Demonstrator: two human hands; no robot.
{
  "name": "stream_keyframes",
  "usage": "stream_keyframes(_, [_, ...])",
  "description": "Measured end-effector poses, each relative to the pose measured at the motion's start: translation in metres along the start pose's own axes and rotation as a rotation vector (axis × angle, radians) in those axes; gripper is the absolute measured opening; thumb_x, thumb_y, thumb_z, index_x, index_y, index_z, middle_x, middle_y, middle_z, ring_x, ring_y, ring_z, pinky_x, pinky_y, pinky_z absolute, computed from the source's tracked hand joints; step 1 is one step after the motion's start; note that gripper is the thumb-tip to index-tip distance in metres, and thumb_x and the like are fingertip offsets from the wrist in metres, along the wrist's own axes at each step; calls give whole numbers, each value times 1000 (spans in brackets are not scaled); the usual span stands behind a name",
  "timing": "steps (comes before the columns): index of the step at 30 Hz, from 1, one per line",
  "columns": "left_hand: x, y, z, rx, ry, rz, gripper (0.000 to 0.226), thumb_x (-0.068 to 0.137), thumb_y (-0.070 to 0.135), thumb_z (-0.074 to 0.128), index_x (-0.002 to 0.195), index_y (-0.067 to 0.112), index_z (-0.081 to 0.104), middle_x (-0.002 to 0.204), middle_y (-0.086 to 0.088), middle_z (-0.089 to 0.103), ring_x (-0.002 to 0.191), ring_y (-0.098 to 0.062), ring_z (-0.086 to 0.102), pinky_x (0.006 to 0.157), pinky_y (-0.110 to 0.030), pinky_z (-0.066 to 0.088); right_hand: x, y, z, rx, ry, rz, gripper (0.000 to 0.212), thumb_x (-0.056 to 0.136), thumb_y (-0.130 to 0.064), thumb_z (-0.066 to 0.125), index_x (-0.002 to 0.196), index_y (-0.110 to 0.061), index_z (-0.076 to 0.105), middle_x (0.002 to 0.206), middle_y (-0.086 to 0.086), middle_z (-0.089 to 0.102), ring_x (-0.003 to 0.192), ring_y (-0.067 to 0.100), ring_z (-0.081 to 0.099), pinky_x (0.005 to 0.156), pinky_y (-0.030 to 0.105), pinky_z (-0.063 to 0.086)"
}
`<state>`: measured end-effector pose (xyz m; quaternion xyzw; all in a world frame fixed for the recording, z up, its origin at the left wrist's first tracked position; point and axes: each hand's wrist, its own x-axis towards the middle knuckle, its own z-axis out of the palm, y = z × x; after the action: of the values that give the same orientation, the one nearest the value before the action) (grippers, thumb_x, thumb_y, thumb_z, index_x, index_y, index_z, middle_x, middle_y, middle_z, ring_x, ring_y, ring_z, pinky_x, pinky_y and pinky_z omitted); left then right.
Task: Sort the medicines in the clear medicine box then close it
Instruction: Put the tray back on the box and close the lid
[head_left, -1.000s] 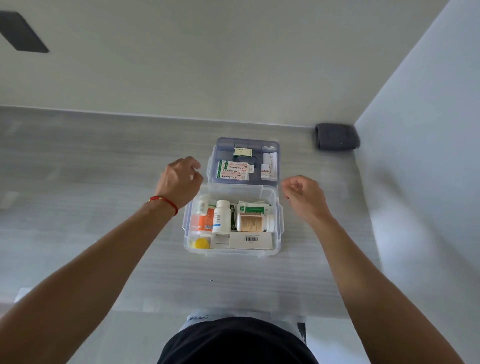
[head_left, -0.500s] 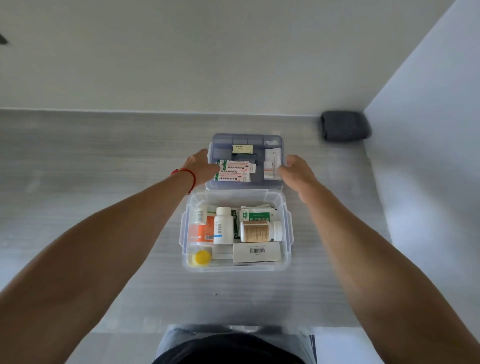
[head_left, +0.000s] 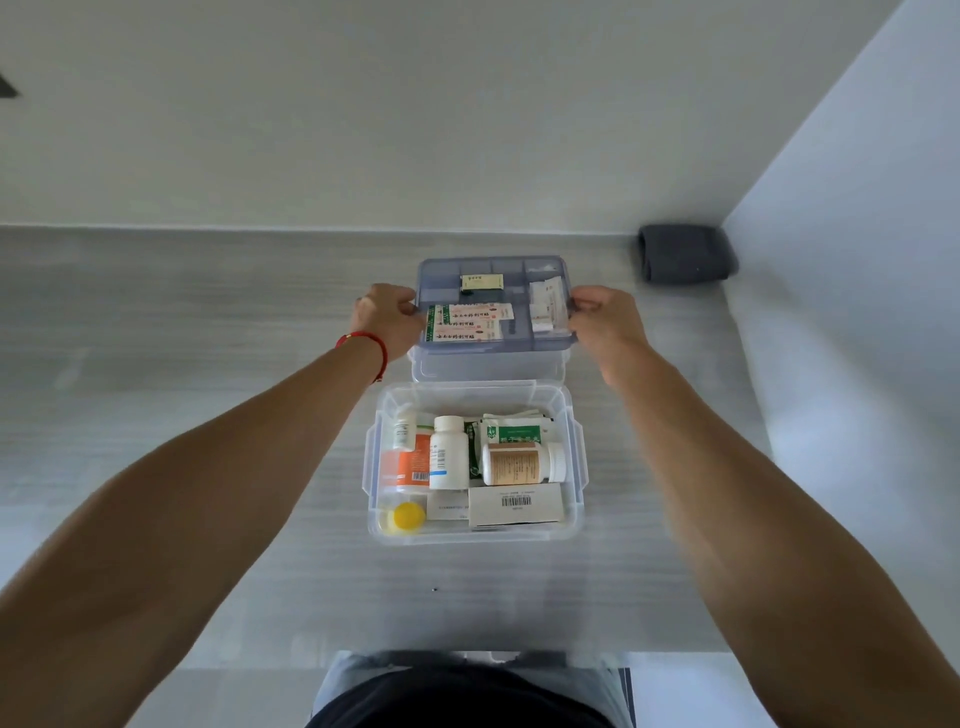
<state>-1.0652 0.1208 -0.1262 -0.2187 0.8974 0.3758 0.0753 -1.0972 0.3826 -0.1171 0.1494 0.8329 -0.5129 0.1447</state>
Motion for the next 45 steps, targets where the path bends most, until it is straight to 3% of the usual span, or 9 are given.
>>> stream_keyframes(5, [-37,10,-29,-152,90,64,30,85,5,66,75,33,60,83,16,70,90,-13,67,47,1,42,-20,-18,-17,19,57,-26,44,88,0,63,129,-14,68,117,4,74,104,21,72,91,39,61])
stream_keyframes(9, [-77,1,-42,-323,62,24,48,85,1,72,130,14,62,99,6,72,82,-7,69,54,-3,48,-50,-14,-31,14,42,-83,40,92,-11,64,132,-16,65,114,1,73,101,20,72,92,42,61])
stream_keyframes(13, [-122,-13,-46,-405,17,50,41,86,-5,67,98,34,72,85,2,72,73,-13,72,60,-15,57,-86,-1,-39,-18,3,-131,29,92,-16,65,119,-20,73,97,-5,77,86,17,75,84,46,63])
stream_keyframes(17, [-157,-34,-39,-417,103,-15,22,91,11,67,112,16,72,84,-4,73,54,-5,67,54,-22,58,-118,22,-38,-91,-65,-166,29,93,-18,65,122,-19,71,95,-5,76,80,17,75,80,47,64])
stream_keyframes(23, [-182,-63,-19,-387,129,-87,17,88,11,68,103,19,72,80,-5,72,51,-12,67,58,-37,60,-151,58,-28,-158,-89,-180,33,93,-16,66,125,-16,70,98,-4,74,89,17,73,85,45,62])
stream_keyframes(27, [-185,-68,-12,-335,155,-90,18,87,12,68,102,22,71,78,-5,72,54,-19,69,63,-42,61,-157,69,-20,-249,-41,-228,31,94,-15,65,125,-15,68,94,-6,70,80,4,66,72,6,51])
stream_keyframes(29, [-186,-68,-13,-281,134,-83,17,87,14,68,102,23,69,80,-3,72,60,-22,71,65,-43,62,-157,71,-19,-318,-22,-246,30,94,-14,65,124,-15,68,99,-3,69,79,2,63,63,1,42])
stream_keyframes(37, [-187,-59,-15,27,174,-14,19,86,20,71,105,19,69,91,-4,64,82,-20,59,68,-27,39,-156,72,-17,-418,-28,-247,42,94,-22,68,135,-21,56,111,-2,56,91,15,63,77,29,51])
stream_keyframes(45, [-174,-61,-12,-288,73,-204,29,91,22,67,119,19,61,100,-6,67,84,-26,68,73,-44,60,-138,74,-20,-203,-146,-5,42,97,-38,65,135,-22,56,114,-5,66,99,15,67,87,44,61])
